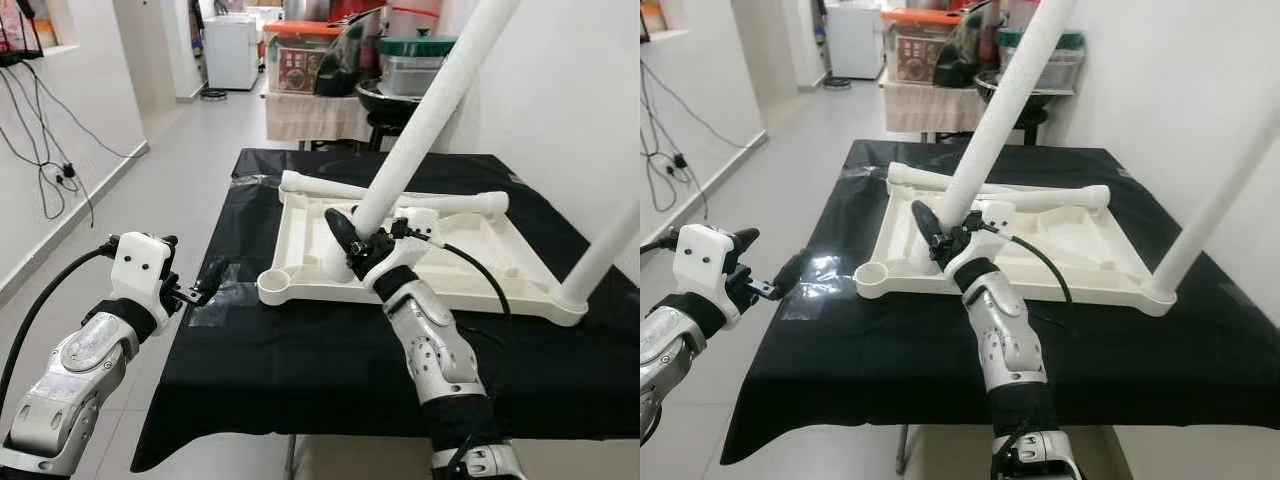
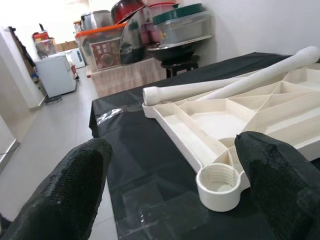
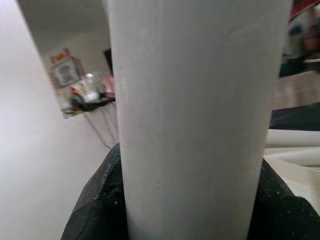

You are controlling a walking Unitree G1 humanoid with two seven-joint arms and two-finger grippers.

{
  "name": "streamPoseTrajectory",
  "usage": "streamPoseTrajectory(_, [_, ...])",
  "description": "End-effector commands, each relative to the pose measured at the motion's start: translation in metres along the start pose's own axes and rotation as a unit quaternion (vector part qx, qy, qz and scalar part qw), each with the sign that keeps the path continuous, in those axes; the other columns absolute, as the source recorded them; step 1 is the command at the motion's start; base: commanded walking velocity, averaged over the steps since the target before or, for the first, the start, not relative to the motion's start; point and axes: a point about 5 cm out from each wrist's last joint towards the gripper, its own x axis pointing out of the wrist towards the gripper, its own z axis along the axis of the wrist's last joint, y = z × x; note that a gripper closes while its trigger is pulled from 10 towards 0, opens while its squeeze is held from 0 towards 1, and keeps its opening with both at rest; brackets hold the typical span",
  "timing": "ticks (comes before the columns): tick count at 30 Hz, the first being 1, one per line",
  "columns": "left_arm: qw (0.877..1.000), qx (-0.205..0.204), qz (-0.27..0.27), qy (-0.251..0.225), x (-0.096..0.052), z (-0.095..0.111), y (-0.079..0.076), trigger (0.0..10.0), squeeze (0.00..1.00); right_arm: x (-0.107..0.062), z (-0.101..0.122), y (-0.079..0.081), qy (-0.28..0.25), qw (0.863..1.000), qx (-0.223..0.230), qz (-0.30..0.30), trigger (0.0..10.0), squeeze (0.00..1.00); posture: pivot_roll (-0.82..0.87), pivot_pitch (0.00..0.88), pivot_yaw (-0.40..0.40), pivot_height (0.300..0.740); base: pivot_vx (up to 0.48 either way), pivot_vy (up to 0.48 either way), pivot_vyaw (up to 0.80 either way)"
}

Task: Building children table

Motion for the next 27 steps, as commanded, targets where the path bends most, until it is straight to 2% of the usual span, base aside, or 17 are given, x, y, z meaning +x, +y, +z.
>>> streamPoseTrajectory(1, [1.000, 0.004, 0.005, -0.001, -0.002, -0.003, -0.002, 10.0, 0.00, 0.001, 0.003, -0.002, 0.003, 1.000, -0.008, -0.008, 10.0, 0.00, 0.04, 0.000, 0.005, 0.740, 0.000, 0.000, 0.00])
streamPoseTrajectory(8, [1.000, 0.010, 0.005, 0.004, -0.007, -0.006, -0.005, 10.0, 0.00, 0.002, 0.009, -0.006, 0.002, 1.000, -0.019, -0.013, 10.0, 0.00, 0.04, 0.000, -0.007, 0.740, 0.000, 0.000, 0.00])
streamPoseTrajectory(13, [1.000, 0.007, -0.004, 0.007, -0.012, -0.010, -0.014, 10.0, 0.00, 0.010, 0.022, -0.008, -0.001, 0.999, -0.043, -0.011, 10.0, 0.00, 0.03, 0.000, -0.015, 0.740, 0.000, 0.000, 0.00])
streamPoseTrajectory(15, [1.000, 0.004, -0.006, 0.008, -0.012, -0.010, -0.016, 10.0, 0.00, 0.012, 0.023, -0.007, -0.001, 0.999, -0.047, -0.010, 10.0, 0.00, 0.03, 0.000, -0.015, 0.740, 0.000, 0.000, 0.00])
streamPoseTrajectory(16, [1.000, 0.001, -0.017, 0.011, -0.012, -0.012, -0.022, 10.0, 0.00, 0.017, 0.025, -0.005, -0.001, 0.998, -0.059, -0.004, 10.0, 0.00, 0.03, 0.000, -0.014, 0.740, 0.000, 0.000, 0.00])
streamPoseTrajectory(22, [1.000, 0.000, -0.025, 0.012, -0.012, -0.013, -0.028, 10.0, 0.00, 0.020, 0.026, -0.005, 0.002, 0.998, -0.068, 0.000, 10.0, 0.00, 0.03, 0.000, -0.016, 0.740, 0.000, 0.000, 0.00])
streamPoseTrajectory(24, [0.999, -0.004, -0.042, 0.018, -0.015, -0.016, -0.044, 10.0, 0.00, 0.026, 0.023, -0.004, 0.012, 0.996, -0.085, 0.017, 10.0, 0.00, 0.06, 0.000, -0.030, 0.740, 0.000, 0.000, 0.00])
streamPoseTrajectory(27, [0.999, -0.005, -0.047, 0.023, -0.020, -0.019, -0.052, 10.0, 0.00, 0.030, 0.024, -0.003, 0.016, 0.995, -0.091, 0.029, 10.0, 0.00, 0.06, 0.000, -0.030, 0.740, 0.000, 0.000, 0.00])
